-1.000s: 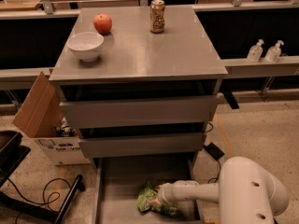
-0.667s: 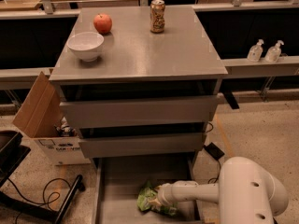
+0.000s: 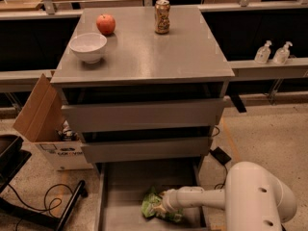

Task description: Pick green rice chip bag from bottom drawer and place on counter

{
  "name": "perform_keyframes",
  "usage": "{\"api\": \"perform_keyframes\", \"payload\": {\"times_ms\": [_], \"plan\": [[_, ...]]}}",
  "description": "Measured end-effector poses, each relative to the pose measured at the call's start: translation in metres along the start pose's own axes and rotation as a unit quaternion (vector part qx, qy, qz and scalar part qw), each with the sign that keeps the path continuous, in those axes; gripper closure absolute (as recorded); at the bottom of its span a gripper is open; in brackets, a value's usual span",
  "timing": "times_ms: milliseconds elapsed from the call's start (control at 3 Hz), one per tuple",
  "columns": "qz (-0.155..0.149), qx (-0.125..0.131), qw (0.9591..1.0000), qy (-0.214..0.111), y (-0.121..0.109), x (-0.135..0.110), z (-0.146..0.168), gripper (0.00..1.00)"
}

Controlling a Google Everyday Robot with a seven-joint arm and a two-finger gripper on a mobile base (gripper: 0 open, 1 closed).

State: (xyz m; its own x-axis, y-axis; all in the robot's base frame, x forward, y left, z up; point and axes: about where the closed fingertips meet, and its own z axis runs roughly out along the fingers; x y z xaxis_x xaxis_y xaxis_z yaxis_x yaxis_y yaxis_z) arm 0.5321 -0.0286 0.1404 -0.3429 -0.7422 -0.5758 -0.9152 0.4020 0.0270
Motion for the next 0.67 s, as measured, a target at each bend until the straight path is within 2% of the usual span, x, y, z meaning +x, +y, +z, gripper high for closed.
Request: {"api": "perform_keyframes", "payload": {"times_ms": [667], "plan": [[0.000,0.000,1.0000,0.000,0.0000,0.0000,0.0000,1.00]]}}
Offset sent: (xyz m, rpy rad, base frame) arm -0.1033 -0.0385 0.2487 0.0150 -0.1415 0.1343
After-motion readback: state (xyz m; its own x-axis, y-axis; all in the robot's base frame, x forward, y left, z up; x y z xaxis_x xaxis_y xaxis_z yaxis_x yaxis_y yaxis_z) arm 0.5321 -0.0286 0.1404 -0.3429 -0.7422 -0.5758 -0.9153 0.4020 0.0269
